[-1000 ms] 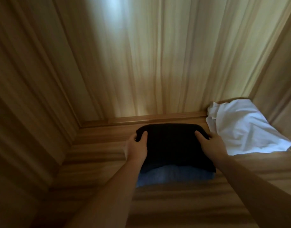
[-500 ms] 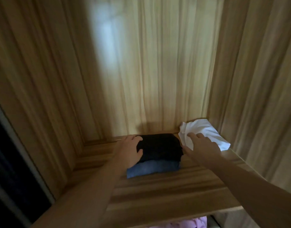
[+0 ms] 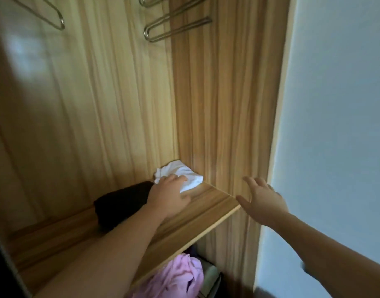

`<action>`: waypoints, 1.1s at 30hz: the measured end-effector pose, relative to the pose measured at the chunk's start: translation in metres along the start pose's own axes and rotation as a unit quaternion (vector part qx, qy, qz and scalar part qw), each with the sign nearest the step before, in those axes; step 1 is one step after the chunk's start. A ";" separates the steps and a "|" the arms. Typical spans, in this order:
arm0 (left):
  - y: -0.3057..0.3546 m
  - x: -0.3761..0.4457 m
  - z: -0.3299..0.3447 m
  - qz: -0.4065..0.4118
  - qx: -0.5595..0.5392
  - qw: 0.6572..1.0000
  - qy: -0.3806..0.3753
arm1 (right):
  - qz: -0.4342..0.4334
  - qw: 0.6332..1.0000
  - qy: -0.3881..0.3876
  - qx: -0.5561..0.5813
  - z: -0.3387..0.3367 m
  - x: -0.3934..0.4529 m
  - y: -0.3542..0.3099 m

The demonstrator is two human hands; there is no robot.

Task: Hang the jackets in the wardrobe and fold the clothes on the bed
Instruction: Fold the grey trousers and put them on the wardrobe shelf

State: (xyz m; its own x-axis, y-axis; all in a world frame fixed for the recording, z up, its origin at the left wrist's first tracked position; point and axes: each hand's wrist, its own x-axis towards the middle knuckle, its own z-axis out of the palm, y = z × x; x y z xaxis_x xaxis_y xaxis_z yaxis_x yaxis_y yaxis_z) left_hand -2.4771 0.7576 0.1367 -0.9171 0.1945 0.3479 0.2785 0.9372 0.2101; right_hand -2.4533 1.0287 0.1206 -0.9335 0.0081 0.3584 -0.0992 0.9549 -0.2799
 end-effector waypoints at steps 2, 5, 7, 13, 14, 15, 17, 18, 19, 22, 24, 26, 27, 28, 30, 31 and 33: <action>0.022 -0.007 0.013 0.057 -0.026 0.998 0.015 | 0.052 0.998 0.021 -0.028 -0.008 -0.041 0.014; 0.053 -0.041 0.047 0.155 -0.124 0.980 0.006 | 0.150 0.987 0.011 -0.061 -0.009 -0.123 0.027; 0.073 -0.078 0.074 0.212 -0.184 0.957 -0.070 | 0.208 0.975 -0.015 -0.074 -0.007 -0.190 0.027; 0.142 -0.181 0.096 0.309 -0.147 0.929 -0.143 | 0.379 0.917 -0.031 -0.122 -0.059 -0.390 0.020; 0.159 -0.198 0.093 0.325 -0.142 0.923 -0.147 | 0.409 0.904 -0.018 -0.125 -0.073 -0.423 0.017; 0.176 -0.216 0.088 0.344 -0.141 0.916 -0.152 | 0.436 0.891 -0.001 -0.126 -0.087 -0.456 0.013; 0.213 -0.262 0.075 0.382 -0.141 0.899 -0.161 | 0.479 0.868 0.036 -0.124 -0.114 -0.522 0.001; 0.231 -0.288 0.068 0.401 -0.143 0.889 -0.167 | 0.495 0.858 0.053 -0.123 -0.127 -0.557 -0.008; 0.250 -0.317 0.061 0.420 -0.151 0.878 -0.173 | 0.510 0.848 0.069 -0.126 -0.140 -0.593 -0.018; 0.299 -0.420 0.036 0.471 -0.184 0.840 -0.198 | 0.562 0.807 0.116 -0.136 -0.172 -0.712 -0.057; 0.325 -0.496 0.019 0.503 -0.201 0.812 -0.218 | 0.599 0.775 0.140 -0.144 -0.189 -0.794 -0.089; 0.345 -0.572 -0.002 0.532 -0.218 0.780 -0.246 | 0.643 0.737 0.149 -0.144 -0.203 -0.871 -0.125; 0.355 -0.607 -0.013 0.553 -0.222 0.761 -0.255 | 0.663 0.719 0.153 -0.144 -0.209 -0.906 -0.143; 0.365 -0.641 -0.025 0.574 -0.223 0.743 -0.262 | 0.681 0.701 0.155 -0.144 -0.215 -0.938 -0.161; 0.385 -0.702 -0.047 0.602 -0.235 0.713 -0.273 | 0.711 0.668 0.163 -0.146 -0.228 -0.993 -0.191; 0.394 -0.729 -0.057 0.617 -0.241 0.695 -0.280 | 0.724 0.651 0.170 -0.149 -0.235 -1.017 -0.204; 0.409 -0.778 -0.074 0.650 -0.241 0.664 -0.282 | 0.745 0.625 0.179 -0.151 -0.246 -1.056 -0.223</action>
State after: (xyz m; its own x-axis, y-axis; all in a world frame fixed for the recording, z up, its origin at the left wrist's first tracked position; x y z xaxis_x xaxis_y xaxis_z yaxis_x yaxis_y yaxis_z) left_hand -1.6290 0.9686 0.0198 0.2636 0.9526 0.1522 0.8729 -0.3027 0.3827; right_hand -1.3602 0.8798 0.0235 0.2295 0.9689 0.0926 0.9080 -0.1788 -0.3790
